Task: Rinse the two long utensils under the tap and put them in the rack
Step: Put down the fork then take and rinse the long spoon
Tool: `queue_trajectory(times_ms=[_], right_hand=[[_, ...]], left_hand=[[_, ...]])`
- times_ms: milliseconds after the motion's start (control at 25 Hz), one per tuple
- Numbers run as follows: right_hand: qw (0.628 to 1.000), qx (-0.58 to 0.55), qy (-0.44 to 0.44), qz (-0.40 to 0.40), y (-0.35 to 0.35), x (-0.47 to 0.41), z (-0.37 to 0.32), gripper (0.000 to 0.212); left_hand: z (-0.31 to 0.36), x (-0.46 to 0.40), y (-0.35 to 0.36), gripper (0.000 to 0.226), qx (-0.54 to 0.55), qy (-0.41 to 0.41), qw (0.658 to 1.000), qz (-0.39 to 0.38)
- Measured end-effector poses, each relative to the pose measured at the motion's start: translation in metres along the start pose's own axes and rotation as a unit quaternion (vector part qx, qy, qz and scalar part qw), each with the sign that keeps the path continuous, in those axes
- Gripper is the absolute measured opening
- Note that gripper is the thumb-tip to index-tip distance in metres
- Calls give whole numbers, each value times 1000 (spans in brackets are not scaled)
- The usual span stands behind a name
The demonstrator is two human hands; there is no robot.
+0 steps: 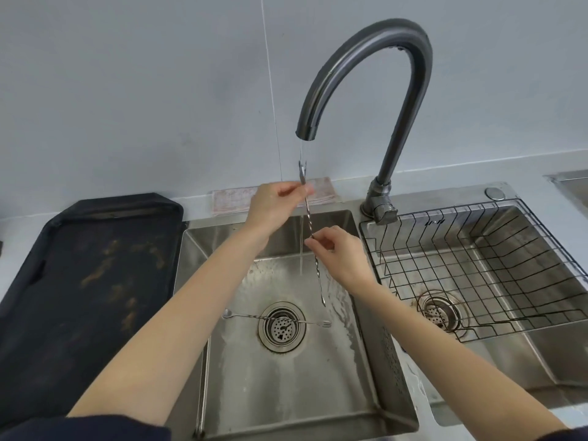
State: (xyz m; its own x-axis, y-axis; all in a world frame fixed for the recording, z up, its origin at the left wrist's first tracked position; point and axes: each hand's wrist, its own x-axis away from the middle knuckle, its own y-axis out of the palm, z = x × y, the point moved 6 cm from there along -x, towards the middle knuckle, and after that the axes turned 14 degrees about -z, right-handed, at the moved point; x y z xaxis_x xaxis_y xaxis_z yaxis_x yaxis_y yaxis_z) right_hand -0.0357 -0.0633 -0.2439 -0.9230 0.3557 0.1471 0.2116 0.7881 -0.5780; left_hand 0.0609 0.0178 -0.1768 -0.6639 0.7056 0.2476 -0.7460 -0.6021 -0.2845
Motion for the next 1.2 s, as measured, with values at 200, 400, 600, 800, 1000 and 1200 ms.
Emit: queue_trajectory(times_ms=[200, 400, 600, 800, 1000, 1200], right_hand=[[998, -38, 42, -39, 15, 11, 23, 18], [997, -8, 72, -29, 19, 19, 31, 18], [995, 2, 98, -29, 25, 27, 37, 19], [998, 3, 58, -7, 21, 23, 23, 22], [999, -8, 40, -6, 28, 24, 20, 23], [998, -36, 47, -28, 29, 29, 28, 28]], left_hand=[[8, -11, -7, 23, 63, 26, 997, 41], [-8, -10, 9, 21, 36, 18, 999, 32], [-1, -9, 0, 21, 74, 32, 995, 54], [-10, -5, 10, 25, 79, 14, 996, 24], [-16, -4, 11, 31, 96, -3, 995, 24], [-3, -6, 10, 34, 94, 17, 995, 28]])
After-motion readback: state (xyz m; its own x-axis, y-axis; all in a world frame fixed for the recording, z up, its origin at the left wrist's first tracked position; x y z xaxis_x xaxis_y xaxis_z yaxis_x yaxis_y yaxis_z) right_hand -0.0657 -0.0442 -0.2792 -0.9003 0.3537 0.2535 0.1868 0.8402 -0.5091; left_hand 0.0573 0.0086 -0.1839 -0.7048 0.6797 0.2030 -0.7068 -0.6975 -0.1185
